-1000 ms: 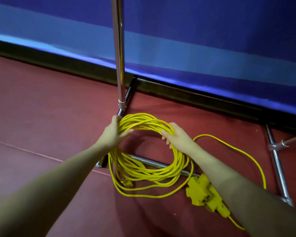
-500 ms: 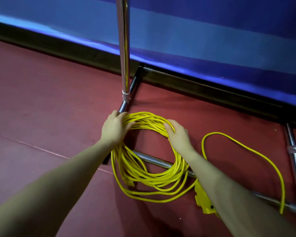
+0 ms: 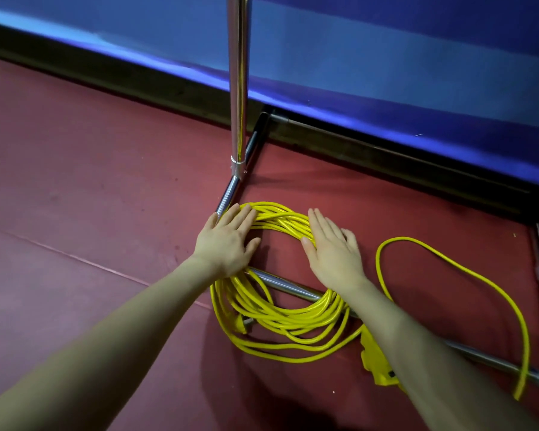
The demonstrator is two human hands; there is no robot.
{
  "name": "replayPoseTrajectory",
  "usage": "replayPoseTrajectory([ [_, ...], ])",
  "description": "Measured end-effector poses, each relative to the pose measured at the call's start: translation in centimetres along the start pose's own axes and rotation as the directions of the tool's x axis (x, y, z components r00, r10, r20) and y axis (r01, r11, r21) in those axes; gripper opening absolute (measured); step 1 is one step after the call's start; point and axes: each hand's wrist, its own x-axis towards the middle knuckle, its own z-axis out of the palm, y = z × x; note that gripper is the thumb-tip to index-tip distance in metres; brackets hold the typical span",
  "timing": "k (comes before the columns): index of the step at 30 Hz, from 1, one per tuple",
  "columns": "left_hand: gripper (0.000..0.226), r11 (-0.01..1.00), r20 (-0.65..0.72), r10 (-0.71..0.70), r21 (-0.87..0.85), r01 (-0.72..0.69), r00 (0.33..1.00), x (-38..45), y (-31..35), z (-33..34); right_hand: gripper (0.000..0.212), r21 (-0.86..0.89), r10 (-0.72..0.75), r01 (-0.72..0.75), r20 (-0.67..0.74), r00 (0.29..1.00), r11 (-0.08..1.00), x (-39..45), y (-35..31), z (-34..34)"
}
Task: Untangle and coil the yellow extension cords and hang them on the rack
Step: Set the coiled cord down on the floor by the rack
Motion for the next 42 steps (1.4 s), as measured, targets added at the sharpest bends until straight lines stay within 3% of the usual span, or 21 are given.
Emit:
replayPoseTrajectory([
  [5,0.060,0.998,0.028,-0.008,0.063,0.006,1.000,0.1,0.2,-0.3,0.058,-0.077,0.031,-0.022,0.111,0.993,0.997,0.3,0.0,-0.1],
  [9,0.066,0.999,-0.092,-0.021,-0.031,0.019,0.996,-0.3,0.9,-1.4,0.060,0.002,0.050,-0.050,0.124,0.991,0.999,-0.1,-0.5,-1.8],
  [13,0.062,0.975,-0.234,0.074,-0.186,-0.120,0.969,-1.8,3.4,-2.8,0.057,0.007,0.050,-0.050,0.080,0.996,0.999,-2.1,-0.1,-5.0],
  [16,0.059,0.945,-0.241,0.136,-0.261,-0.199,0.961,-3.2,5.9,-4.8,0.047,0.047,0.087,-0.088,0.024,0.996,0.995,-4.4,1.2,-8.6],
  [23,0.051,0.926,-0.344,0.282,-0.148,-0.348,0.896,-6.6,13.4,-13.7,0.037,-0.002,0.058,-0.059,-0.090,0.994,0.998,-11.2,3.9,-18.7],
  [27,0.062,0.892,-0.349,0.422,-0.004,-0.452,0.837,-8.5,18.6,-19.0,0.032,0.058,0.116,-0.107,-0.174,0.978,0.992,-15.8,6.2,-24.2],
  [31,0.053,0.838,-0.292,0.543,0.128,-0.531,0.787,-10.2,23.9,-22.0,0.027,0.121,0.178,-0.153,-0.229,0.957,0.981,-20.7,9.5,-26.9],
  [35,0.036,0.814,-0.219,0.580,0.163,-0.557,0.785,-10.7,29.0,-20.8,0.023,0.184,0.214,-0.171,-0.248,0.945,0.968,-25.2,13.5,-26.0],
  [42,0.038,0.810,-0.127,0.572,-0.065,-0.582,0.810,-11.0,33.6,-10.5,0.020,0.304,0.255,-0.208,-0.124,0.959,0.930,-29.6,20.3,-17.3],
])
